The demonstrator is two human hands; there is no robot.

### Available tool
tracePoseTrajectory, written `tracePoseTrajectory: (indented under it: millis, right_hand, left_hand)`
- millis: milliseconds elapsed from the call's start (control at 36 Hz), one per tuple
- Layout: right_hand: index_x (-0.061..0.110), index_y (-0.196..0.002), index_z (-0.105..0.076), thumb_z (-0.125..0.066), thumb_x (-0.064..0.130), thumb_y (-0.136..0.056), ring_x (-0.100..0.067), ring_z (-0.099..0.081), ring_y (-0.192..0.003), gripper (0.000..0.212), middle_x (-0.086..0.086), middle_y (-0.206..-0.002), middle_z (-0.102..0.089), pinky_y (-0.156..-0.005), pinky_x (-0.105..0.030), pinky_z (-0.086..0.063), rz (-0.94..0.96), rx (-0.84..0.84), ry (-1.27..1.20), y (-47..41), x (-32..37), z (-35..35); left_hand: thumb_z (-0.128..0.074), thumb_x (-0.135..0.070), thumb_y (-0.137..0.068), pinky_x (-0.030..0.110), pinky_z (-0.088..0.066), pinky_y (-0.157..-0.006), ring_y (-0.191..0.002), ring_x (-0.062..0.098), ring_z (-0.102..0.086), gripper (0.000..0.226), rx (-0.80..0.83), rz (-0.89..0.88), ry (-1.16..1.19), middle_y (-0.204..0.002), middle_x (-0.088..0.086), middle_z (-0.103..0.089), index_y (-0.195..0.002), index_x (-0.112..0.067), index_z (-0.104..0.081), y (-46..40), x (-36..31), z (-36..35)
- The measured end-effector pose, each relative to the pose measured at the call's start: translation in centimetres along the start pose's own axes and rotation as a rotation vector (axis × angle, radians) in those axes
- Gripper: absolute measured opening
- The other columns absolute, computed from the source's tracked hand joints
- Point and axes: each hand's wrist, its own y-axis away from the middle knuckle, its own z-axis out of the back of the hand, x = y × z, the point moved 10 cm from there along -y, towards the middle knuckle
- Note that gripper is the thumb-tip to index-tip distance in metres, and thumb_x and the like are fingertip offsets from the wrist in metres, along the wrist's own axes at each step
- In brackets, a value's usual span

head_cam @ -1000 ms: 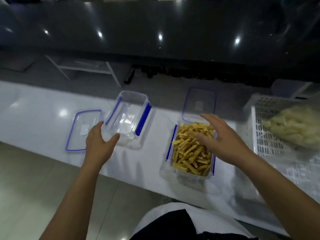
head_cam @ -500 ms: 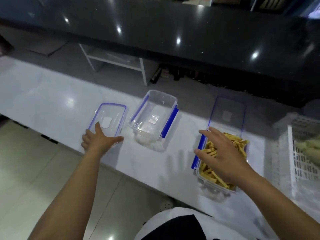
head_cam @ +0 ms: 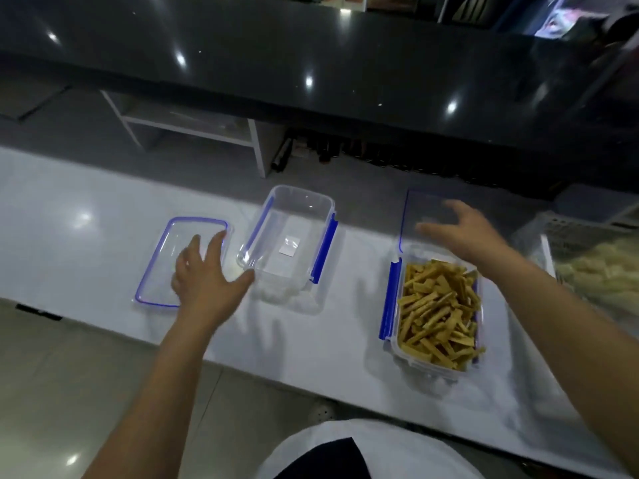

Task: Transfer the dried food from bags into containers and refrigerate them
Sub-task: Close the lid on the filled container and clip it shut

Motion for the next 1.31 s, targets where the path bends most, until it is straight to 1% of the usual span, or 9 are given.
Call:
tracePoseTrajectory:
  millis: [167,250,361,556,639,722,889,1111,1306]
  right_hand:
    - [0.017,-0.160,-0.007,-0.076,0.074,-0.063,-0.042,-0.017,-0.150,0.132,-0.013,-0.167,-0.009,-0.119,-0.054,-0.026,-0.325,0.182,0.131,-5.4,-3.4,-3.5]
    - [0.016,-0.154,-0.034,-0.068,0.069,-0.077,-0.036,-0.033,-0.145,0.100,-0.013,-0.161,-0.031,-0.110,-0.040,-0.032,-0.332,0.333,0.190,-6.7,-3.7,-5.7]
    - [0.015,-0.152,-0.040,-0.051,0.058,-0.097,-0.032,-0.027,-0.148,0.070,-0.011,-0.162,-0.028,-0.117,-0.045,-0.023,-0.361,0.529,0.204,-7.0,-3.6,-8.8]
    - [0.005,-0.157,-0.015,-0.070,0.066,-0.077,-0.046,-0.012,-0.149,0.115,-0.026,-0.163,-0.012,-0.121,-0.054,-0.010,-0.359,0.350,0.368,-9.6,-1.9,-9.7]
    - [0.010,-0.158,-0.017,-0.082,0.060,-0.067,-0.043,-0.025,-0.145,0.122,-0.021,-0.161,-0.022,-0.116,-0.050,-0.029,-0.375,0.471,0.322,-8.8,-0.8,-12.3]
    - [0.026,-0.159,-0.010,-0.081,0.070,-0.053,-0.048,-0.025,-0.143,0.135,-0.021,-0.163,-0.016,-0.113,-0.056,-0.031,-0.255,0.405,0.489,-8.4,1.5,-13.2]
    - [0.043,-0.156,0.008,-0.072,0.078,-0.059,-0.055,-0.004,-0.146,0.130,-0.007,-0.167,0.015,-0.111,-0.071,-0.021,-0.076,0.337,0.619,-6.1,5.5,-15.7]
    - [0.043,-0.156,0.008,-0.070,0.077,-0.062,-0.056,0.001,-0.146,0.127,-0.009,-0.166,0.017,-0.111,-0.072,-0.014,0.018,0.255,0.696,-4.4,6.7,-13.9]
    - [0.049,-0.154,0.006,-0.069,0.078,-0.054,-0.055,-0.005,-0.146,0.128,-0.005,-0.167,0.017,-0.112,-0.069,-0.013,0.016,0.227,0.724,-1.9,6.0,-8.0]
  left_hand:
    - [-0.060,-0.061,-0.088,0.049,0.003,-0.122,-0.153,0.028,0.017,0.095,0.183,-0.364,-0.111,-0.167,-0.004,0.018,-0.153,-0.048,0.008,4.4,-7.9,-6.9]
    - [-0.057,-0.063,-0.089,0.045,0.012,-0.117,-0.153,0.028,0.020,0.095,0.206,-0.400,-0.149,-0.166,-0.003,0.020,-0.151,-0.049,0.012,5.1,-8.3,-8.8]
    - [-0.060,-0.059,-0.089,0.042,0.012,-0.116,-0.153,0.027,0.018,0.093,0.184,-0.406,-0.128,-0.167,-0.002,0.015,-0.153,-0.048,0.007,5.1,-7.7,-9.3]
    - [-0.062,-0.058,-0.088,0.042,0.011,-0.117,-0.154,0.027,0.014,0.093,0.146,-0.376,-0.109,-0.168,-0.001,0.010,-0.155,-0.048,0.001,4.7,-6.7,-8.9]
    - [-0.057,-0.062,-0.090,0.044,0.012,-0.118,-0.153,0.029,0.019,0.090,0.167,-0.355,-0.172,-0.168,0.000,0.016,-0.155,-0.047,0.002,4.4,-6.2,-9.1]
    - [-0.040,-0.067,-0.095,0.048,0.011,-0.120,-0.152,0.028,0.023,0.076,0.176,-0.331,-0.246,-0.167,0.002,0.019,-0.156,-0.046,0.000,4.0,-5.6,-8.9]
    - [0.003,-0.063,-0.094,0.055,0.010,-0.121,-0.152,0.022,0.023,0.062,0.164,-0.301,-0.268,-0.168,-0.001,0.013,-0.154,-0.050,-0.002,3.9,-4.3,-7.8]
    - [-0.001,-0.061,-0.093,0.056,0.003,-0.121,-0.155,0.027,0.010,0.065,0.138,-0.238,-0.245,-0.169,0.003,0.001,-0.156,-0.046,-0.006,2.9,-3.1,-6.8]
    - [-0.029,-0.062,-0.100,0.052,-0.002,-0.122,-0.155,0.030,-0.002,0.064,0.067,-0.279,0.027,-0.168,0.006,-0.012,-0.157,-0.037,-0.019,3.7,-6.0,-5.4]
